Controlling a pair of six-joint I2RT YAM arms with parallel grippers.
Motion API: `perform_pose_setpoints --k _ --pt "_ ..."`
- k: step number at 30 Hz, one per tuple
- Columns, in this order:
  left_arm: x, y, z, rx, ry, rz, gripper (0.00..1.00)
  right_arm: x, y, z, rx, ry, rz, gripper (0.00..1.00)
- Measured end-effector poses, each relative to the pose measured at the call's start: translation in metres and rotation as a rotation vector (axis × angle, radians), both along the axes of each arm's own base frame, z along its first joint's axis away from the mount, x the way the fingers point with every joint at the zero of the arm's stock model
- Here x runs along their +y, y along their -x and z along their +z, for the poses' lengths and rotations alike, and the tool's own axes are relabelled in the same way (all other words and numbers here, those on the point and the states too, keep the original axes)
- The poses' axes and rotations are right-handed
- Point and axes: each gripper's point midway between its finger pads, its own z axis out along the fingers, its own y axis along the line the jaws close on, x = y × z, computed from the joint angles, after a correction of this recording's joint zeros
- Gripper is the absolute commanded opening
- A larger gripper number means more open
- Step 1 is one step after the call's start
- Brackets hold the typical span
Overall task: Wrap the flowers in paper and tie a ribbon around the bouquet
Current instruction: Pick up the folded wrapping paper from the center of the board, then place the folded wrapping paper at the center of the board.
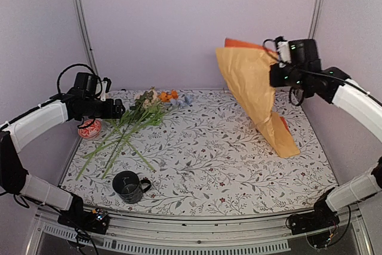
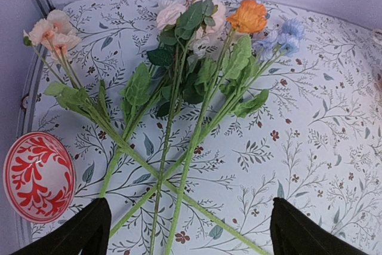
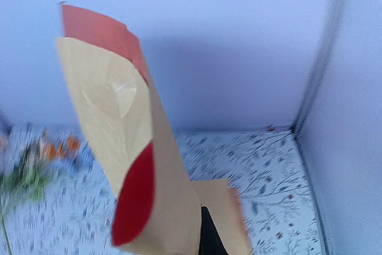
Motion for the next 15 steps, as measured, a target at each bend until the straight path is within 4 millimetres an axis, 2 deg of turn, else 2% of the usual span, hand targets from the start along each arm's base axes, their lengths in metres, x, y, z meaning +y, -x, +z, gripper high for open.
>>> perform_pose_setpoints --k 2,3,4,6,9,12,13,15 --pt "0.0 0.0 0.0 0.0 0.0 0.0 0.93 -0.078 -0.003 0.067 -0.19 -0.156 -0.199 0.0" --pt "0.0 0.0 0.0 0.0 0.0 0.0 0.93 -0.107 0.003 0.093 -0.276 -0.206 -0.272 0.0" --pt "0.0 0.0 0.0 0.0 0.0 0.0 0.93 -0.123 0.015 0.121 -0.37 -0.251 -0.309 0.0" --pt "0.0 0.0 0.0 0.0 -0.001 0.001 0.93 -0.129 0.04 0.169 -0.532 -0.327 -0.286 0.0" --pt "0.0 0.0 0.0 0.0 -0.001 0.001 0.93 -0.128 0.064 0.216 -0.699 -0.368 -0.237 0.0" --pt "0.0 0.0 0.0 0.0 -0.001 0.001 0.93 -0.121 0.065 0.233 -0.771 -0.326 -0.183 0.0" --pt "0.0 0.0 0.0 0.0 -0.001 0.001 0.93 -0.115 0.061 0.233 -0.771 -0.305 -0.153 0.0" --pt "0.0 0.0 0.0 0.0 -0.001 0.001 0.93 -0.09 0.049 0.225 -0.749 -0.237 -0.031 0.0"
